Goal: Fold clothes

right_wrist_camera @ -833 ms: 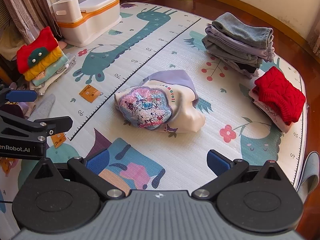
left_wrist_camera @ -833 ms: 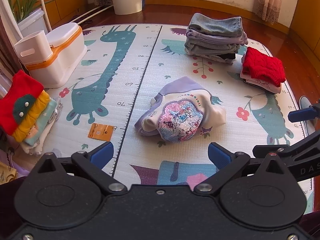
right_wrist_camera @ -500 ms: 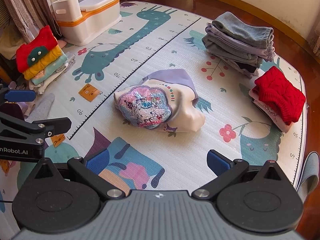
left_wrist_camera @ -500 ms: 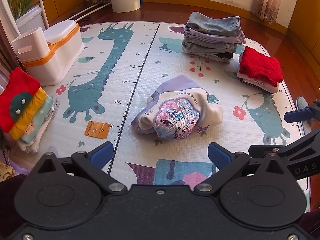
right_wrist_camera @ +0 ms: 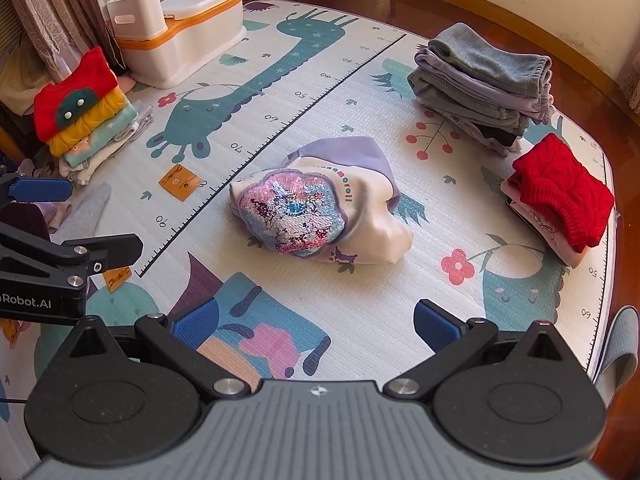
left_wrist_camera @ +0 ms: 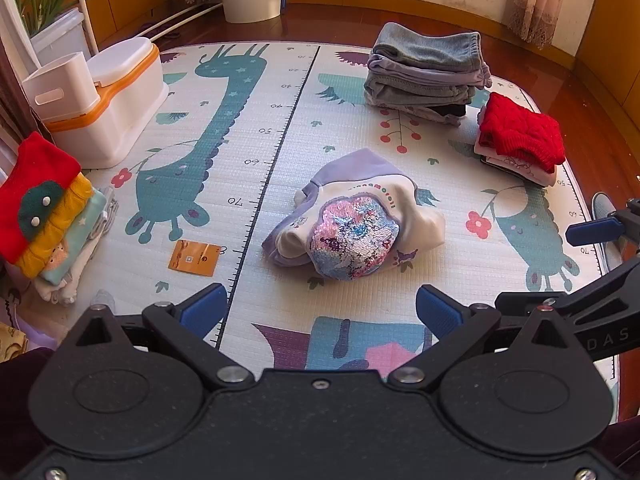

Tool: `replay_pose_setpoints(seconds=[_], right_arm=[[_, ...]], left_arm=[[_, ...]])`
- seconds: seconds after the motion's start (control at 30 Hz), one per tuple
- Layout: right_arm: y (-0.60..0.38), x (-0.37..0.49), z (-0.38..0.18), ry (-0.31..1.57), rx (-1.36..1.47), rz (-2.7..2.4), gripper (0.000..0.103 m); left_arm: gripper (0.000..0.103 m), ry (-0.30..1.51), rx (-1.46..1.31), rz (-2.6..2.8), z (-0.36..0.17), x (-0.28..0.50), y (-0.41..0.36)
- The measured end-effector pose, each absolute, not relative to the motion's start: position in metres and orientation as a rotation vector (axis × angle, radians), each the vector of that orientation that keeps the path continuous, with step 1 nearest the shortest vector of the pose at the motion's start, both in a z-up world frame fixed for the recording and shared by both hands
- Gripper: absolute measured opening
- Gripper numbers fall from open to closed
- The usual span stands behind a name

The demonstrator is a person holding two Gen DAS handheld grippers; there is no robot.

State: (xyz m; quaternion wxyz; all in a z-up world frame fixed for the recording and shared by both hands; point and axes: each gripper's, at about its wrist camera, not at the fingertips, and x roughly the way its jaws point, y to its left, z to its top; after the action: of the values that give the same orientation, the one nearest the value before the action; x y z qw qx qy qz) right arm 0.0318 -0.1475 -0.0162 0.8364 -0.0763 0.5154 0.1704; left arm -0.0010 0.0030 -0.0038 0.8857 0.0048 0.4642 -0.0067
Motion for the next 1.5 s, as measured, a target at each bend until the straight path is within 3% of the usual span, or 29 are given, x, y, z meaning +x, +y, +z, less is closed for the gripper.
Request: replay_pose_setpoints(seconds=[1.5], right_arm=[[-0.142, 0.041, -0.02, 1.127, -0.155, 0.429, 0.103]], left_arm=[[0.102, 0.979, -0.026, -0.027, -0.011, 0.001, 0.018]])
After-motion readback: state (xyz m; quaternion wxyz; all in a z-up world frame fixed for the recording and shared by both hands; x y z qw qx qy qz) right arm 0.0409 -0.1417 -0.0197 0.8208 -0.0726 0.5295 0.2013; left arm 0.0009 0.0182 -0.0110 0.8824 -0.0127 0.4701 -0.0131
